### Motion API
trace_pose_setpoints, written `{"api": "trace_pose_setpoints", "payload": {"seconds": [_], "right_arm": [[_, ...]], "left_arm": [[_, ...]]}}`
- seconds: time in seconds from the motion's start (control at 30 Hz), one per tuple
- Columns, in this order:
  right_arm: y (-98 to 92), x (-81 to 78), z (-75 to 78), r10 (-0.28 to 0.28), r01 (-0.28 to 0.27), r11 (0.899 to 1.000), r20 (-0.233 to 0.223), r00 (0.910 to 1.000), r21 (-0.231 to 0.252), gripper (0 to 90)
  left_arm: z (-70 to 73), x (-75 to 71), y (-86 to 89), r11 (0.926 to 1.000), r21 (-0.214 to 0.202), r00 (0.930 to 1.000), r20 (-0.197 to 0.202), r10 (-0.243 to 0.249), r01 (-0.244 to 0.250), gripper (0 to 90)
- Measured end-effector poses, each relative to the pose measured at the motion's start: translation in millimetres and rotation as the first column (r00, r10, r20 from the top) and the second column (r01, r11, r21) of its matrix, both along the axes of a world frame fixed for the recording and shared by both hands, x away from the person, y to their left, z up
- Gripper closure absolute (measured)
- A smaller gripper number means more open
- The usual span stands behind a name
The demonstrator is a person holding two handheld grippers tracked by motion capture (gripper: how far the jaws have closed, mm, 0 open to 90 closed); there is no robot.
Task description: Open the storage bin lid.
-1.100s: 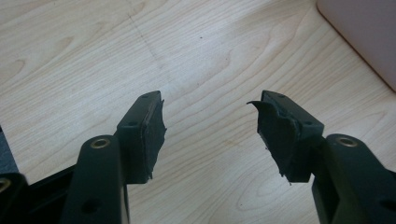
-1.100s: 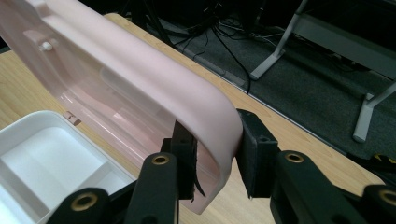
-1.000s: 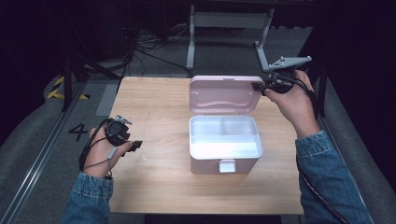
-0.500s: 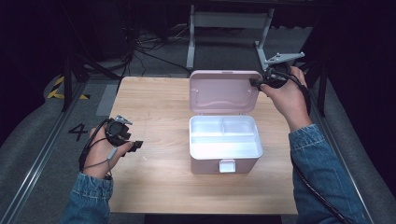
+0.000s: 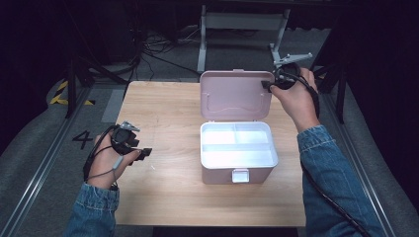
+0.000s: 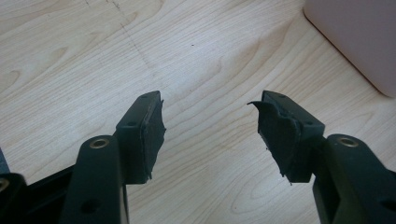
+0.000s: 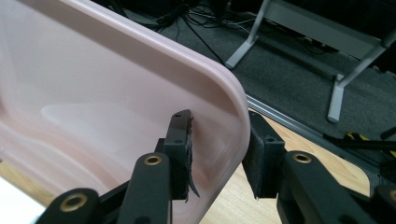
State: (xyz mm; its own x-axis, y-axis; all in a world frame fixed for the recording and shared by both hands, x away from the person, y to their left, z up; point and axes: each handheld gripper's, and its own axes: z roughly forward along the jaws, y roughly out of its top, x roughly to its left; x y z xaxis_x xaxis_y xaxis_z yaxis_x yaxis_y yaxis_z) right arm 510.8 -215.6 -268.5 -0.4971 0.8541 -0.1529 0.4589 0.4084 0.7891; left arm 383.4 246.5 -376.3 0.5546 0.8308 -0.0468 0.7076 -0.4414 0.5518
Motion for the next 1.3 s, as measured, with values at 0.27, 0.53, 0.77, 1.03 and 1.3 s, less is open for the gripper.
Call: {"api": "trace_pose_setpoints", "payload": {"seconds": [0.27,0.53,0.77,1.03,1.3], "right_arm": [[0.5,9.5,-11.3,-0.056,0.056,0.998,0.000,0.9984,0.023,72.6],[-2.4,18.0,-21.1,-0.084,0.085,0.996,-0.031,0.9960,0.033,81.2],[-0.9,24.9,-27.9,-0.120,0.122,0.992,-0.064,0.9907,0.034,81.5],[-2.6,34.3,-44.0,-0.153,0.157,0.987,-0.110,0.9820,0.028,81.0],[-3.1,43.0,-59.5,-0.157,0.161,0.987,-0.143,0.9773,0.018,80.0]], "left_arm": [[0.4,-0.8,1.2,1.0000,-0.008,1.0000,0.006,-0.002,0.002,41.6],[-0.7,-0.9,1.4,0.9999,-0.014,1.0000,-0.001,0.005,-0.005,41.7],[-1.9,-0.2,0.2,1.0000,-0.006,1.0000,-0.003,-0.003,0.003,41.7],[-3.0,-0.6,1.1,1.0000,-0.008,1.0000,-0.002,0.003,-0.003,41.7],[-3.2,-0.6,2.8,0.9999,-0.009,0.9999,-0.009,0.006,-0.006,41.7]]}}
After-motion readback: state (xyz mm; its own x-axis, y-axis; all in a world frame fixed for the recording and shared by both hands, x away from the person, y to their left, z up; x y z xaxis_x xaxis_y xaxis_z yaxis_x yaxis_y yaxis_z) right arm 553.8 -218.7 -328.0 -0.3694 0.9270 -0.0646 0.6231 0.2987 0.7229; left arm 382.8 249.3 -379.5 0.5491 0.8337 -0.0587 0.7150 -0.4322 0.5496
